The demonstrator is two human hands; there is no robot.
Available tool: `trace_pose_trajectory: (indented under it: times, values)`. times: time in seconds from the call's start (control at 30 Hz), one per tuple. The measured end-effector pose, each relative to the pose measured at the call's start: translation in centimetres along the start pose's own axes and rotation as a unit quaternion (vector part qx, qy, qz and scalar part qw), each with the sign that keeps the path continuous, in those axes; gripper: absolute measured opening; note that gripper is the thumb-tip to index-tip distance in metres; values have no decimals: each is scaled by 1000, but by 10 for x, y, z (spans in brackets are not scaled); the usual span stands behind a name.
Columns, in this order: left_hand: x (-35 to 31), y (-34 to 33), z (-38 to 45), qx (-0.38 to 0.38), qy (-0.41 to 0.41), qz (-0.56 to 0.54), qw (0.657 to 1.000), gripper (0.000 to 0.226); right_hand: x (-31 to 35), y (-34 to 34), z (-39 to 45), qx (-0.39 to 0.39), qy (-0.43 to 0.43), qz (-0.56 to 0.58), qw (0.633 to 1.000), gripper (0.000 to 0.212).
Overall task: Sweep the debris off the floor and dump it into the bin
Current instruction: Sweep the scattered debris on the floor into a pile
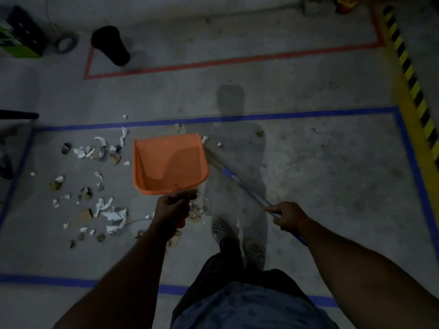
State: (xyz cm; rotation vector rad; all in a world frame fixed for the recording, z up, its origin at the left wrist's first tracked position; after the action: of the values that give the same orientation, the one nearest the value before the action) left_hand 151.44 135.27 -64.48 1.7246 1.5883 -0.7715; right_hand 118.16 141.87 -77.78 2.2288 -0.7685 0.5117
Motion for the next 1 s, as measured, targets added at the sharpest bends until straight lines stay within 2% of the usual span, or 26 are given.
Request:
trace_pose_trajectory:
  times: [0.23,0.4,0.5,0.6,0.77,1.0]
  values:
    - [-30,13,34,18,-5,-10,1000,27,-23,51,18,-145,-78,45,985,49]
    - [-49,32,59,22,-5,-39,999,25,-24,83,46,-168,-150,62,972,48]
    - [-57,43,73,10,-2,-44,999,25,-15,90,70,-144,-181,75,970,45]
    - [-57,57,86,0,7,-43,999,25,12,84,93,-88,-173,4,981,45]
    - [-63,78,102,-12,12,-49,999,25,74,53,128,0,-108,-100,989,51]
    - [-78,93,111,-45,-6,-68,997,24,160,30,167,84,-1,-102,991,53]
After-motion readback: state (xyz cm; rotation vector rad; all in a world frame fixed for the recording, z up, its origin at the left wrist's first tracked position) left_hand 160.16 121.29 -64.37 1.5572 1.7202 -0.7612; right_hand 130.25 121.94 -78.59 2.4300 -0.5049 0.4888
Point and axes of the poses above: each hand's wrist, its own z-axis towards the middle knuckle, its own y-axis out of the back of the hand, x = y × z, the point moved 10 cm from there along z, towards the middle knuckle, and after that the axes turned 1 degree about y, right-handed, at the moved point
